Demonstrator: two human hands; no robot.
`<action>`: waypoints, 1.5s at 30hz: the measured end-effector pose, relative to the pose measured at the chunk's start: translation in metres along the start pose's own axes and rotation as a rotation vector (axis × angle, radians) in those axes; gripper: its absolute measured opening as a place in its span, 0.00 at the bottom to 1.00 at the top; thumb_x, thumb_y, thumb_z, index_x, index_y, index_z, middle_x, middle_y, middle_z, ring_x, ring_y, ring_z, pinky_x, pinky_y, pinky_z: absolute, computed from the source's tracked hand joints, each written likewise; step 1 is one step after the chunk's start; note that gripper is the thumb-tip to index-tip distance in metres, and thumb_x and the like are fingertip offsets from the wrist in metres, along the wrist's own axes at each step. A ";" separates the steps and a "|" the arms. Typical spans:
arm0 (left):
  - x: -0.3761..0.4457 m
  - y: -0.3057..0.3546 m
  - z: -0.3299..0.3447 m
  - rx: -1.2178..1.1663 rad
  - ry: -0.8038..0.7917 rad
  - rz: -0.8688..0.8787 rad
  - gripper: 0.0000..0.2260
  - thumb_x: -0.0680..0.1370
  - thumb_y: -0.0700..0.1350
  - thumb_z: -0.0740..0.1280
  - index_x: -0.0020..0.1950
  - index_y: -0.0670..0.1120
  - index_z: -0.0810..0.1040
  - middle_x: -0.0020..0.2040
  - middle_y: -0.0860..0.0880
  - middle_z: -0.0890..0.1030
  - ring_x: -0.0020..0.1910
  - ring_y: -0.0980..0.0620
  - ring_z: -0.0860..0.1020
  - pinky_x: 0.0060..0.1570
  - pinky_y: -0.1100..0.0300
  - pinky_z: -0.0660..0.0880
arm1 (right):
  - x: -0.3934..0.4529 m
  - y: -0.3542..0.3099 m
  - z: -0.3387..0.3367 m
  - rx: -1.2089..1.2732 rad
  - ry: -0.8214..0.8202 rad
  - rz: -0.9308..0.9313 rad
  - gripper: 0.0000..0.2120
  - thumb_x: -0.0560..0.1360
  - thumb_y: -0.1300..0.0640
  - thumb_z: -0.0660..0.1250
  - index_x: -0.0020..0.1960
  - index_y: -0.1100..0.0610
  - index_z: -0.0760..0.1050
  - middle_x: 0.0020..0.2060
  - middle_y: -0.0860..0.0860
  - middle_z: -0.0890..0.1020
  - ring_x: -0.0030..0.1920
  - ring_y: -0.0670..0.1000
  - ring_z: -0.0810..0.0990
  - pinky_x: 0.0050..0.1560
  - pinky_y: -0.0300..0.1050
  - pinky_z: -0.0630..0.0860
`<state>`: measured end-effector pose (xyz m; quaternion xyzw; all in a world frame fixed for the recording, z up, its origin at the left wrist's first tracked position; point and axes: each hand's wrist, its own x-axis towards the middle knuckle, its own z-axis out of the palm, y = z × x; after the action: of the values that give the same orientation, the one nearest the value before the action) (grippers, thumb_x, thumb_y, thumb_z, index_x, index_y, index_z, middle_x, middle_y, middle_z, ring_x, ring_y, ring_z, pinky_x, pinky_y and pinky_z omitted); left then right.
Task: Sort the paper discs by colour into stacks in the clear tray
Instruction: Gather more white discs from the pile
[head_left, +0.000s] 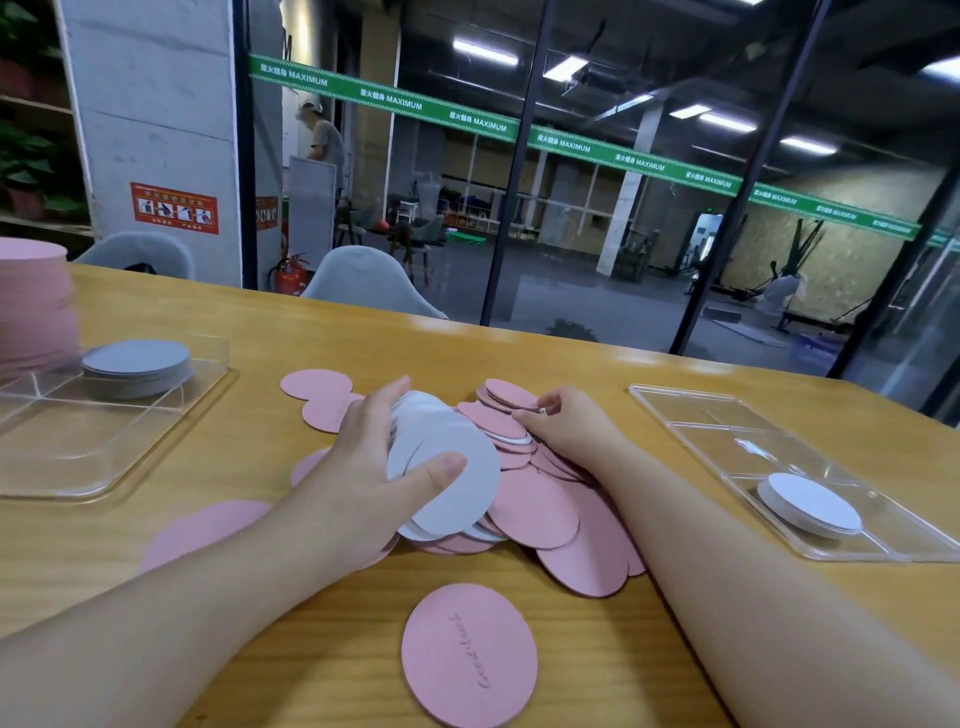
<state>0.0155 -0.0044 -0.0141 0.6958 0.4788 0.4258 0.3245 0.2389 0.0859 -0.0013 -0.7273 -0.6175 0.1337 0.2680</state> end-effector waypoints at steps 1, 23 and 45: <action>0.000 0.000 0.000 -0.002 0.001 0.002 0.36 0.74 0.56 0.67 0.75 0.58 0.50 0.66 0.61 0.57 0.68 0.59 0.60 0.66 0.59 0.62 | -0.001 -0.001 -0.001 -0.005 -0.006 0.006 0.24 0.73 0.43 0.68 0.61 0.58 0.72 0.55 0.52 0.78 0.57 0.54 0.75 0.54 0.46 0.72; -0.002 0.001 0.001 0.012 0.025 -0.012 0.35 0.72 0.58 0.67 0.74 0.60 0.52 0.69 0.59 0.60 0.65 0.58 0.64 0.51 0.67 0.66 | 0.000 -0.016 0.004 -0.148 0.022 -0.155 0.19 0.76 0.56 0.66 0.65 0.55 0.67 0.62 0.55 0.69 0.62 0.57 0.68 0.60 0.46 0.66; 0.001 -0.003 0.001 -0.018 0.014 -0.002 0.39 0.67 0.65 0.67 0.74 0.60 0.53 0.69 0.59 0.61 0.66 0.58 0.64 0.62 0.61 0.63 | -0.013 -0.024 -0.054 0.040 -0.069 -0.116 0.06 0.74 0.64 0.64 0.51 0.59 0.74 0.42 0.54 0.79 0.42 0.55 0.78 0.36 0.43 0.75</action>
<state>0.0155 -0.0026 -0.0170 0.6895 0.4780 0.4344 0.3277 0.2444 0.0633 0.0548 -0.6797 -0.6648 0.1549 0.2683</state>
